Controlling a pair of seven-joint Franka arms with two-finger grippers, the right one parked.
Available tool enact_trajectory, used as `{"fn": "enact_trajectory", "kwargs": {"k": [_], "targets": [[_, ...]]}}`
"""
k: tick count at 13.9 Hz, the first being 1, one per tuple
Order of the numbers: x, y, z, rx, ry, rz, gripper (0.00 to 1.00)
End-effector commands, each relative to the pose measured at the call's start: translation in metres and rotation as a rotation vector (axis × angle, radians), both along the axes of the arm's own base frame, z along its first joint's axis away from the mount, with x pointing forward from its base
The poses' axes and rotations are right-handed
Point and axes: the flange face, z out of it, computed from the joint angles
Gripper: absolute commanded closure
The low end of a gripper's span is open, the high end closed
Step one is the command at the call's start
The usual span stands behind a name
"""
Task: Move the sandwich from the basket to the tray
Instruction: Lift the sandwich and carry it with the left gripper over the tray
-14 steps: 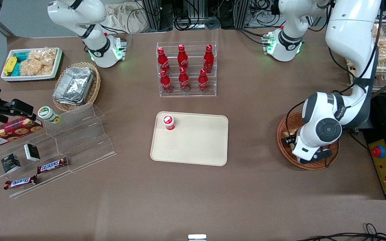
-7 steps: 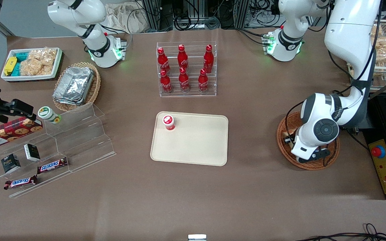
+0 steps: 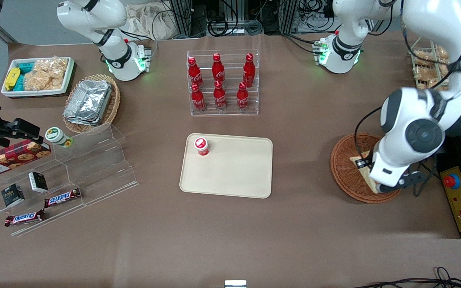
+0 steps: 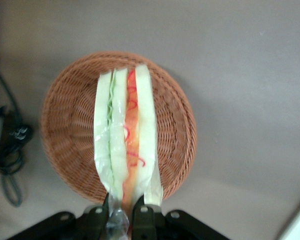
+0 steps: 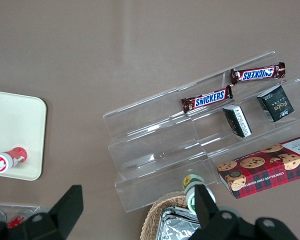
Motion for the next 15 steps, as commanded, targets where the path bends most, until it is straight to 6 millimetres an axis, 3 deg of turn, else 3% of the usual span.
{"fn": "enact_trajectory", "kwargs": {"k": [1,3,5,7,9,12,15], "targets": [[-0.024,-0.041,0.086,0.012,-0.003,-0.044,0.9],[-0.045,-0.077,0.14,0.015,-0.013,-0.053,0.9],[-0.076,-0.118,0.177,0.017,-0.017,-0.044,0.9],[-0.103,-0.166,0.192,0.001,-0.051,-0.008,0.9],[-0.132,-0.22,0.191,-0.018,-0.072,0.025,0.9],[-0.138,-0.288,0.141,-0.034,-0.082,0.039,0.89],[-0.11,-0.33,0.064,-0.09,-0.075,0.078,0.89]]}}
